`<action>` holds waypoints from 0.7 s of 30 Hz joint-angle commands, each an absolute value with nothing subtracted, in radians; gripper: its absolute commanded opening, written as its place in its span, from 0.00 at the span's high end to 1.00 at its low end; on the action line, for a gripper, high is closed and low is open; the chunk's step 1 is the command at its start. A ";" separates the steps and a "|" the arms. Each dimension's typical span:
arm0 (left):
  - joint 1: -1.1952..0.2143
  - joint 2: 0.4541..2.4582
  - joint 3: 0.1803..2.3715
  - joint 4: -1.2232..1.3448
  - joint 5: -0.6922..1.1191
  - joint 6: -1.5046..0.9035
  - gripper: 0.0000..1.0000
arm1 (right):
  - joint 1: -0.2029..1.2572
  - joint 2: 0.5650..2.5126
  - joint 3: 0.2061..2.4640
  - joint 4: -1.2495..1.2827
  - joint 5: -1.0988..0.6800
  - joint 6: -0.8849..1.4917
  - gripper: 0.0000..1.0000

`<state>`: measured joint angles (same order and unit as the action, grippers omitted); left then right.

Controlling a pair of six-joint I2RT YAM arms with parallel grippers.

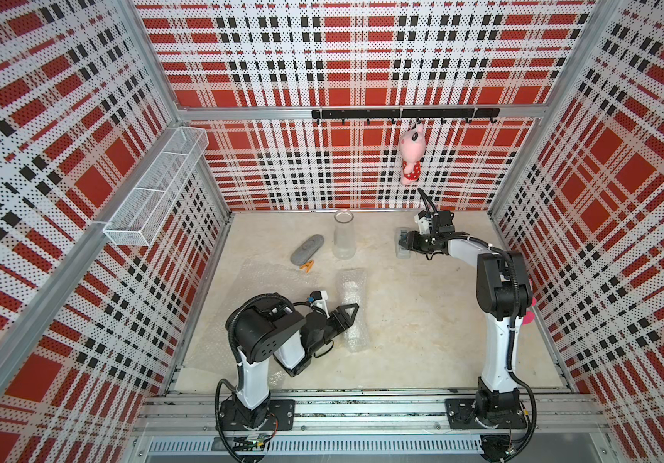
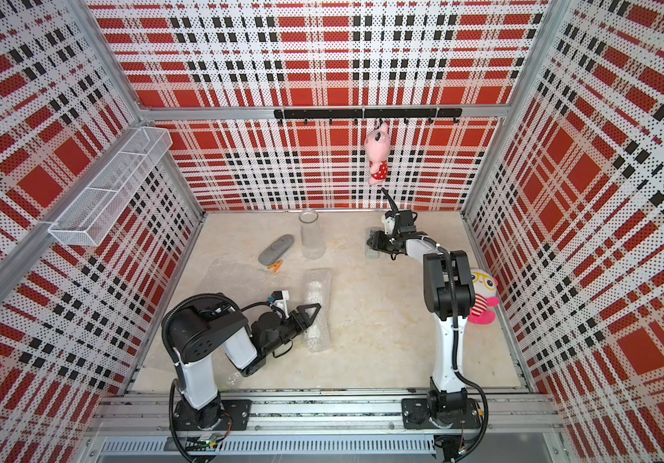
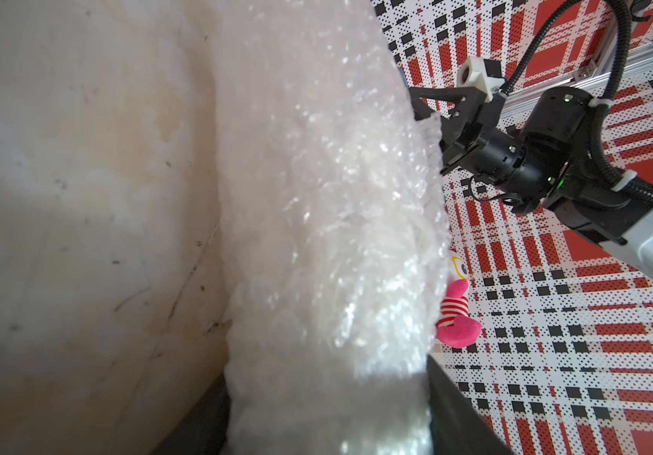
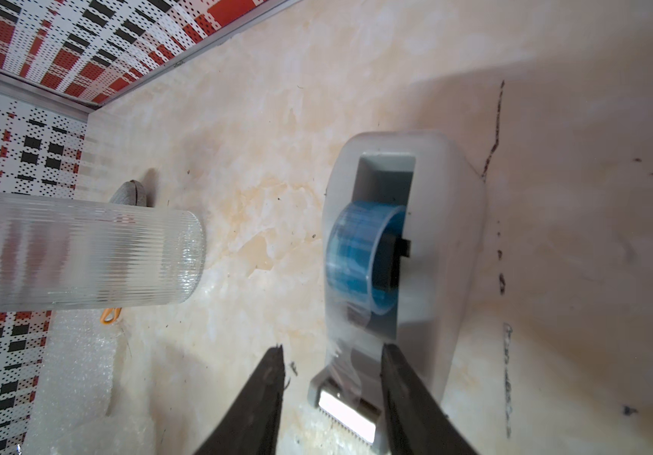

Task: Wrap vases in bubble wrap
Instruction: Tear off the tape using the Tape Cutter.

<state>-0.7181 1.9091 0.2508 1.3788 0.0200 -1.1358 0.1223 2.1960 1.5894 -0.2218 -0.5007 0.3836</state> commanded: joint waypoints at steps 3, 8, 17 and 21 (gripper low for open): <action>-0.706 1.952 0.219 1.253 0.017 -1.109 0.63 | 0.123 2.233 1.632 -0.222 -0.519 0.358 0.54; -0.704 1.954 0.221 1.252 0.018 -1.110 0.63 | 0.127 2.242 1.627 -0.211 -0.531 0.362 0.57; -0.703 1.954 0.219 1.253 0.018 -1.109 0.63 | 0.127 2.244 1.612 -0.190 -0.526 0.379 0.69; -0.703 1.955 0.219 1.255 0.018 -1.112 0.63 | 0.127 2.240 1.608 -0.182 -0.531 0.387 0.82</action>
<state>-0.7155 1.9114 0.2504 1.3834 0.0246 -1.1370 0.1226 2.2242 1.6180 -0.2081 -0.5224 0.3893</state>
